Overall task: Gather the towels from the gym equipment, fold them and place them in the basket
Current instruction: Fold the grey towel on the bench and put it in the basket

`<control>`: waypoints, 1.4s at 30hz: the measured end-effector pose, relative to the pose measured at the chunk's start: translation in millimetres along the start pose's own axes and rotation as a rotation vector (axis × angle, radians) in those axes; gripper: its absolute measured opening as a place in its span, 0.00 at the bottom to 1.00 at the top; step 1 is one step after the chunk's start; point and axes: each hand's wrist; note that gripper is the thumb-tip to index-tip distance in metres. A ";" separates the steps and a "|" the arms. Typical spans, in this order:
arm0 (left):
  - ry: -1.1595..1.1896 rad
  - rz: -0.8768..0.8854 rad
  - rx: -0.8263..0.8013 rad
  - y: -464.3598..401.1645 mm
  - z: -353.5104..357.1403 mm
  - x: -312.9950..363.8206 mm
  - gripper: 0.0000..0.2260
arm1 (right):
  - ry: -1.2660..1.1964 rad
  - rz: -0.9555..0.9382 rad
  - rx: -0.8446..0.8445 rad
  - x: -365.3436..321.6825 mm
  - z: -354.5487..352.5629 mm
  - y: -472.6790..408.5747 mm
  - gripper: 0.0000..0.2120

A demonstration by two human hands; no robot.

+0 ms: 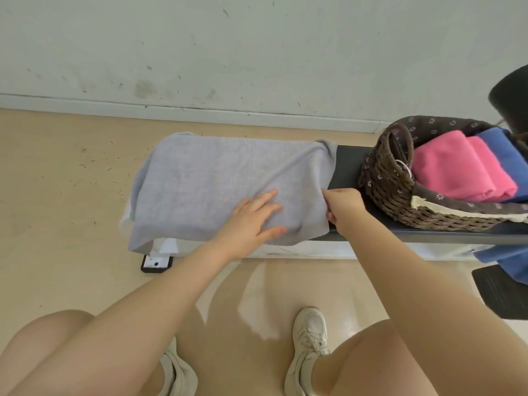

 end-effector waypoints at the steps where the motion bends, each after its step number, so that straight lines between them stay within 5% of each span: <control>1: -0.036 0.000 -0.024 1.6 2.6 0.7 0.23 | -0.033 0.012 -0.063 2.2 1.7 -1.1 0.17; 4: -0.086 0.000 -0.068 3.9 6.6 -0.6 0.21 | 0.066 -0.040 -0.130 6.5 3.6 -3.0 0.19; 9: 0.150 -0.032 -0.002 9.0 -6.6 -0.9 0.13 | 0.882 -0.230 0.236 -3.0 -26.4 10.5 0.05; 12: 0.242 -0.051 0.155 17.5 -14.7 -8.8 0.10 | 1.128 -0.324 0.337 -6.6 -29.2 20.7 0.16; 17: 0.291 -0.223 0.462 42.6 -36.7 -41.2 0.10 | 1.169 -0.738 -0.014 -6.0 37.3 40.3 0.16; 24: 0.320 -0.579 0.646 105.4 -57.0 -118.2 0.15 | 1.190 -1.016 -0.333 -14.0 162.6 76.4 0.17; 31: 0.800 -0.947 0.401 114.8 -49.9 -175.9 0.17 | 1.515 -1.099 -0.484 -18.9 231.2 80.0 0.20; 34: 0.961 -0.968 0.269 105.3 -46.8 -181.9 0.09 | 1.545 -1.080 -0.453 -24.9 244.8 71.3 0.18; 42: 1.213 -1.007 0.370 89.9 -52.0 -186.0 0.10 | 1.464 -1.067 -0.375 -42.5 263.0 59.8 0.13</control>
Point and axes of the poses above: each hand's wrist, its own y-axis away from the middle knuckle, its own z-axis out of the palm, x = y × z, and after that the axes turned 2 degrees about -x, right-handed
